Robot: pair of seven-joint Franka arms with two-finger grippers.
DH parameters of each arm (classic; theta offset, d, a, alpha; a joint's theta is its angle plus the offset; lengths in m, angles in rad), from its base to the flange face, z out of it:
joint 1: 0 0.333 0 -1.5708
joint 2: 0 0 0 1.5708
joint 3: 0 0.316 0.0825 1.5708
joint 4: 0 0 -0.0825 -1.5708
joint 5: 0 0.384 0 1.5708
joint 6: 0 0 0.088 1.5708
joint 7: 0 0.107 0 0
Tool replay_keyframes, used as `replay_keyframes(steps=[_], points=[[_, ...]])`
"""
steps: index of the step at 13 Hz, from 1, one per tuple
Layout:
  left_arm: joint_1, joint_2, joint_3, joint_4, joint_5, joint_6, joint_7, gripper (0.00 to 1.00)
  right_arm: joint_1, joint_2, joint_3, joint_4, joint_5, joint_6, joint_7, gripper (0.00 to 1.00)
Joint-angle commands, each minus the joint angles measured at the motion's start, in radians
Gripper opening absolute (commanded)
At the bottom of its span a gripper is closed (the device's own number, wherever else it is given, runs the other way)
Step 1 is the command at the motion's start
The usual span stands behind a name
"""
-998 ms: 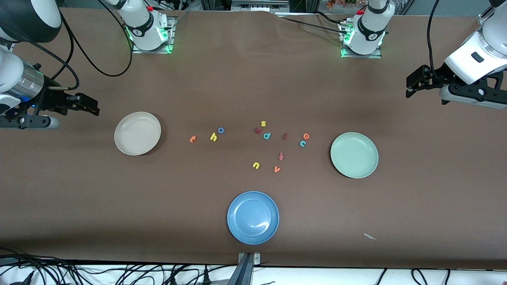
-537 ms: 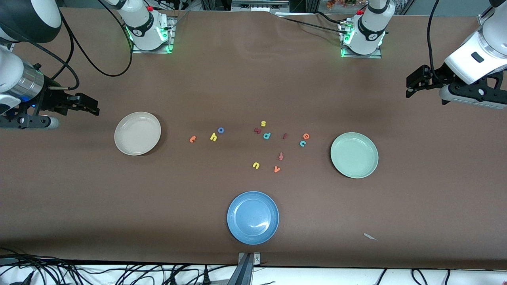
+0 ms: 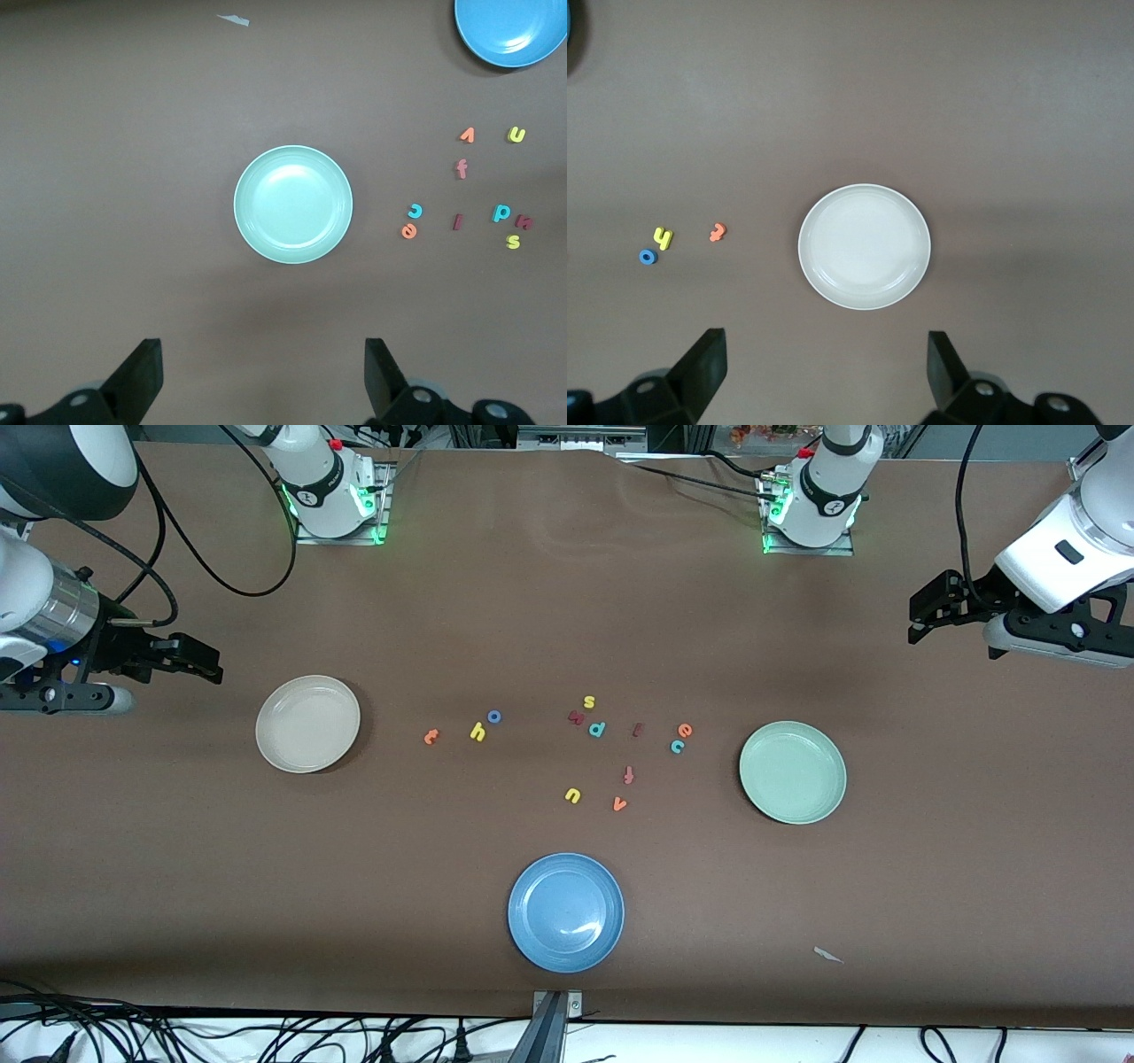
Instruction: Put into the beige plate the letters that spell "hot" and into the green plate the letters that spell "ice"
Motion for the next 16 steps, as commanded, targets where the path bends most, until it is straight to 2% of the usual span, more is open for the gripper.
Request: replay_keyframes(steps=[1, 11, 16], points=[[0.001, 0.014, -0.006, 0.036, 0.017, -0.025, 0.018, 1.00, -0.002, -0.007, 0.003, 0.002, 0.005, -0.006, -0.001, 1.00], [0.003, 0.018, -0.004, 0.036, 0.016, -0.019, 0.011, 1.00, -0.002, -0.007, 0.003, 0.002, 0.004, -0.012, 0.002, 1.00], [-0.006, 0.109, -0.004, 0.027, 0.010, -0.025, 0.021, 1.00, -0.002, -0.008, 0.003, 0.002, 0.004, -0.015, 0.002, 1.00]])
